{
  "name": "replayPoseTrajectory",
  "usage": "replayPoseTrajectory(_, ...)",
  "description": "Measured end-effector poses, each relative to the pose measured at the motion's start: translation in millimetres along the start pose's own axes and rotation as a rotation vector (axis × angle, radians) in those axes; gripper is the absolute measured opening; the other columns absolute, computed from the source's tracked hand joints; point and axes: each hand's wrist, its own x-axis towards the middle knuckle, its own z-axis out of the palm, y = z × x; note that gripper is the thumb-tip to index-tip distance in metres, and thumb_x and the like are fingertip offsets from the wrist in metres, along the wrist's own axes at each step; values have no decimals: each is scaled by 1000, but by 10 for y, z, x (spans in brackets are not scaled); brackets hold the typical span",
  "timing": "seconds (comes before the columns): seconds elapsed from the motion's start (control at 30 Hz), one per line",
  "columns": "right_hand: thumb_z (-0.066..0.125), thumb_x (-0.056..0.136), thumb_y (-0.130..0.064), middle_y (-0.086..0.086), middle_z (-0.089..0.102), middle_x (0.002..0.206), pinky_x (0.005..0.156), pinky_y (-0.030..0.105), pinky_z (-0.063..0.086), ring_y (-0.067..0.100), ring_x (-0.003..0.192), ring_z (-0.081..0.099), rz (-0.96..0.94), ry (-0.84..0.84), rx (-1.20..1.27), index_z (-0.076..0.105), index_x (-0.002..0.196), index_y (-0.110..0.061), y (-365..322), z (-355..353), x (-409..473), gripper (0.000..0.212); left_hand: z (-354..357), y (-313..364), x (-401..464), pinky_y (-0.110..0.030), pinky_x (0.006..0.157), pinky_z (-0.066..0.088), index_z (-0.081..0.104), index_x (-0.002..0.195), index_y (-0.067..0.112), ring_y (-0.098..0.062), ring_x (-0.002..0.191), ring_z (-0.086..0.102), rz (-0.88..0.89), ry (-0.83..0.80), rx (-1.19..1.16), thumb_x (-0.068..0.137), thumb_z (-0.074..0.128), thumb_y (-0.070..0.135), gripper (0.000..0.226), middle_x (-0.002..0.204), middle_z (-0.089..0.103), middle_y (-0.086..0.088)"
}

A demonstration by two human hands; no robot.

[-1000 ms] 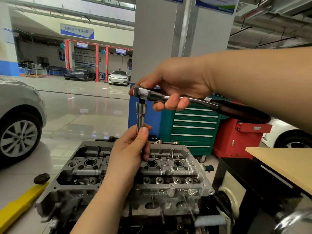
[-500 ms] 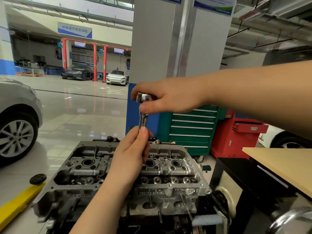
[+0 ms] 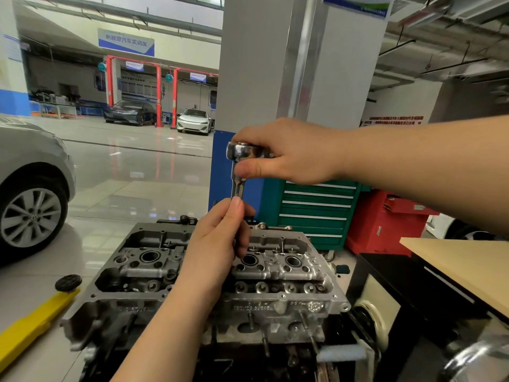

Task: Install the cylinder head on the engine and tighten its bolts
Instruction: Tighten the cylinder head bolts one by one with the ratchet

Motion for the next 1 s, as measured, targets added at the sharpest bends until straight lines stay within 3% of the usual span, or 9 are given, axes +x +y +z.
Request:
replayPoseTrajectory(0.13, 37, 97, -75, -9, 57, 80, 56, 32, 36, 8, 70, 53, 6, 158, -106, 54, 106, -23, -128, 146, -8, 56, -12, 72, -42, -17, 56, 47, 73, 99, 17, -16, 62, 58, 80, 44, -50, 105, 57, 41, 30, 73, 63, -7)
replayPoseTrajectory(0.27, 35, 98, -76, -10, 49, 73, 53, 32, 28, 7, 64, 47, 43, 244, -152, 48, 89, -27, -176, 207, 7, 51, -55, 141, -35, -18, 56, 48, 72, 115, 19, -15, 66, 60, 115, 40, 3, 109, 53, 21, 20, 75, 65, -5)
replayPoseTrajectory(0.37, 33, 97, -77, -7, 51, 69, 54, 33, 28, 11, 61, 48, 68, 235, -88, 47, 77, -26, -174, 187, 51, 57, -14, 125, -43, -16, 54, 44, 71, 111, 22, -16, 63, 57, 77, 8, 39, 113, 45, 30, 28, 70, 59, -4)
replayPoseTrajectory(0.5, 31, 102, -71, 1, 47, 61, 58, 36, 31, 19, 57, 45, 128, 184, 140, 47, 67, -15, -122, 155, 42, 68, 78, 84, -27, -26, 52, 34, 64, 88, 16, -17, 57, 41, 28, 2, 25, 105, 43, 48, 42, 63, 44, 2)
replayPoseTrajectory(0.67, 23, 101, -72, 0, 50, 65, 55, 33, 27, 18, 61, 51, 190, 264, -36, 49, 66, -22, -268, 202, 40, 66, 192, 52, -12, -34, 56, 30, 44, 72, 23, -14, 57, 34, 94, 151, 70, 97, 45, 68, 52, 61, 38, 9)
replayPoseTrajectory(0.8, 24, 100, -74, -1, 50, 66, 54, 31, 27, 17, 61, 49, 278, 314, -82, 46, 63, -24, -370, 196, 70, 65, 216, 46, -23, -37, 59, 30, 45, 70, 32, -12, 56, 36, 111, 192, 145, 104, 40, 62, 46, 59, 41, 11)
replayPoseTrajectory(0.9, 26, 99, -73, -2, 48, 65, 54, 30, 25, 17, 59, 45, 330, 355, -122, 44, 64, -25, -394, 224, 77, 63, 163, 94, -13, -27, 49, 35, 46, 75, 23, -13, 52, 39, 102, 124, 155, 109, 39, 56, 48, 59, 44, 6)
replayPoseTrajectory(1.0, 26, 98, -75, -2, 47, 64, 53, 31, 25, 17, 57, 44, 323, 351, -129, 44, 63, -23, -382, 221, 91, 65, 29, 161, -5, -22, 45, 36, 50, 81, 18, -18, 50, 42, -10, -62, 68, 99, 40, 67, 54, 62, 47, -4)
